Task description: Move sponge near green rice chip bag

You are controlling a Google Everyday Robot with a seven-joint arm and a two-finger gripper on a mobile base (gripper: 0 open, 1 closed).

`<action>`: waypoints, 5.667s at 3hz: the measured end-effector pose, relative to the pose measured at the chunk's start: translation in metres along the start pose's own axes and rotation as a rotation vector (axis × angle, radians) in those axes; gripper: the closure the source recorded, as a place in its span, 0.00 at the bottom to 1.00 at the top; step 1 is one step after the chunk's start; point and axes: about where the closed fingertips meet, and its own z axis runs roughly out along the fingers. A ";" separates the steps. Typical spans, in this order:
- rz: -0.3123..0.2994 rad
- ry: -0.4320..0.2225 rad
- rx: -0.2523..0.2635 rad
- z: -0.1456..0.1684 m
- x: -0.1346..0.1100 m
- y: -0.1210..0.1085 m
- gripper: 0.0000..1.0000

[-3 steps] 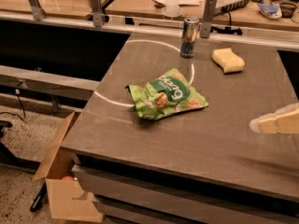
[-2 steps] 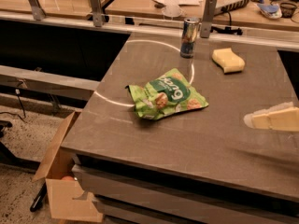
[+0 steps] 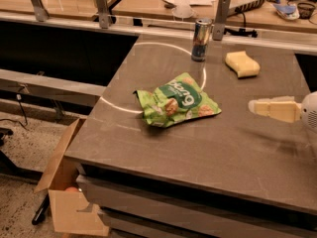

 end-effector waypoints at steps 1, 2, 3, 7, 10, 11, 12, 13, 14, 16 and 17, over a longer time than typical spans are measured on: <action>-0.016 -0.078 0.032 0.035 -0.016 -0.016 0.00; -0.013 -0.084 0.018 0.068 -0.016 -0.018 0.00; 0.003 -0.084 -0.027 0.104 -0.017 -0.008 0.00; 0.078 -0.108 -0.051 0.185 -0.022 -0.004 0.16; 0.025 -0.102 -0.082 0.156 -0.036 -0.021 0.93; -0.063 -0.070 -0.201 0.103 -0.043 -0.012 1.00; -0.118 -0.007 -0.334 0.071 -0.028 0.017 1.00; -0.157 0.049 -0.502 0.044 -0.011 0.063 1.00; -0.192 0.095 -0.623 0.024 0.004 0.108 0.74; -0.200 0.108 -0.673 0.022 0.014 0.142 0.20; -0.206 0.105 -0.654 0.028 0.014 0.140 0.00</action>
Offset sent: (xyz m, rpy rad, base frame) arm 0.1120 -0.0056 -0.0258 0.0139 -0.0810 0.0112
